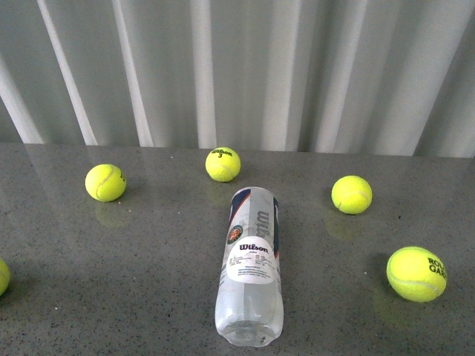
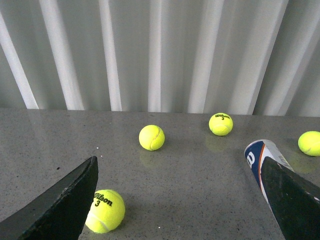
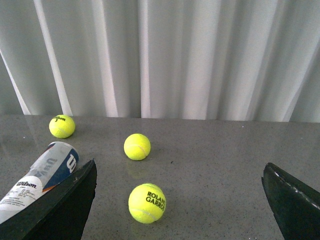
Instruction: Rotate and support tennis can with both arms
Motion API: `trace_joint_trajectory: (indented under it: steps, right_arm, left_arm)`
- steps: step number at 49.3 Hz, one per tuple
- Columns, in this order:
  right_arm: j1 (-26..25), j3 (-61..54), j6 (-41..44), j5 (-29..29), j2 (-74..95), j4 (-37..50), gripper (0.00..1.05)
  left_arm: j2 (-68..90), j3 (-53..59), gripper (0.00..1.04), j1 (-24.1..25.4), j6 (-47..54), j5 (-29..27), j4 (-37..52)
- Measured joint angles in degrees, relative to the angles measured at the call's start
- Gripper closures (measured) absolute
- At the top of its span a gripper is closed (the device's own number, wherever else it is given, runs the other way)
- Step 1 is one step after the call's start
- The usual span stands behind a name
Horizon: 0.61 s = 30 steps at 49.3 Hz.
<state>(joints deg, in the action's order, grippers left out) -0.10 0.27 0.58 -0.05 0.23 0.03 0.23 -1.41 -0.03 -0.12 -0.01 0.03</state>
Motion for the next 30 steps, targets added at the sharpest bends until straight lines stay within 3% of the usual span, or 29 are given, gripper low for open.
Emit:
trace_joint_trajectory:
  steps: [30]
  right_arm:
    - [0.0,0.0,0.0,0.0,0.0,0.0,0.07]
  left_arm:
    - [0.0,0.0,0.07,0.0,0.0,0.0,0.0]
